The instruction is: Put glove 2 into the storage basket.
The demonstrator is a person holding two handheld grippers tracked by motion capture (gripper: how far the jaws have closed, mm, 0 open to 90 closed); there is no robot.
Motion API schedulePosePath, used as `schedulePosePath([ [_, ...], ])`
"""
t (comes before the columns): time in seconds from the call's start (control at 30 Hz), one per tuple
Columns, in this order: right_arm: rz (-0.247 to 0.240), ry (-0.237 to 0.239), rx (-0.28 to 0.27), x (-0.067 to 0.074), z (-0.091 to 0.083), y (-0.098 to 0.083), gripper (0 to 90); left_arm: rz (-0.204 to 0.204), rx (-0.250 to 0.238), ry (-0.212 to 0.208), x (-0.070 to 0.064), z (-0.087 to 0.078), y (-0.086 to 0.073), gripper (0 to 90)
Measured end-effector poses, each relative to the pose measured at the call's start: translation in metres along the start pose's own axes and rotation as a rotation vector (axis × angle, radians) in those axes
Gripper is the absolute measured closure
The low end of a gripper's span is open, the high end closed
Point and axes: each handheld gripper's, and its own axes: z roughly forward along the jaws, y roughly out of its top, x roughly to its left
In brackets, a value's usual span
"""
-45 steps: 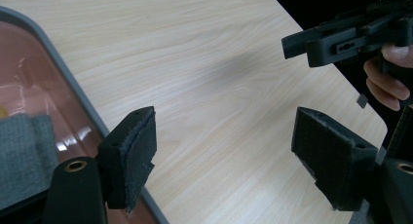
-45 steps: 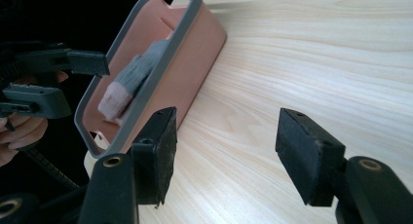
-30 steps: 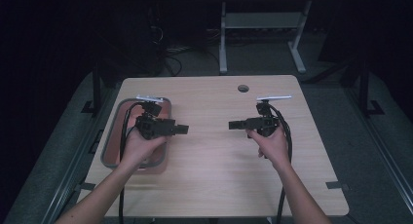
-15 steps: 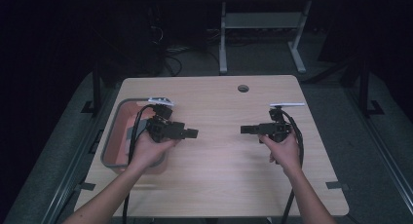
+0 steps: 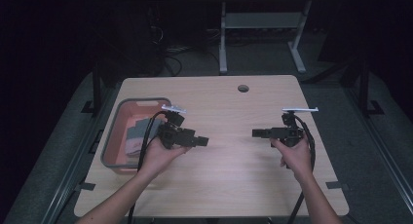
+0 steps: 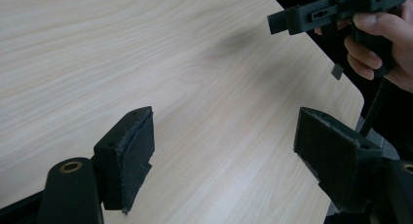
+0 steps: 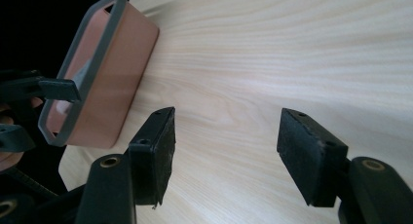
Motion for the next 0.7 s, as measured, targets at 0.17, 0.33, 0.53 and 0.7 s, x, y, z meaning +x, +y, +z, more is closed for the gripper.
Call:
schedulePosePath([
  [0.17,0.015,0.004,0.006,-0.009,-0.002,-0.006,38.6,0.005,0.007,-0.014,-0.005,0.009,-0.001,22.7],
  [0.33,0.028,0.002,-0.002,-0.018,-0.007,-0.013,38.6,0.007,0.021,-0.026,-0.008,0.018,-0.006,22.7],
  [0.53,0.039,-0.001,-0.007,-0.029,-0.013,-0.024,38.3,-0.006,0.036,-0.042,-0.010,0.028,-0.016,22.7],
  [0.7,0.053,0.004,-0.002,-0.038,-0.017,-0.033,38.3,0.004,0.049,-0.051,-0.013,0.036,-0.023,22.7],
])
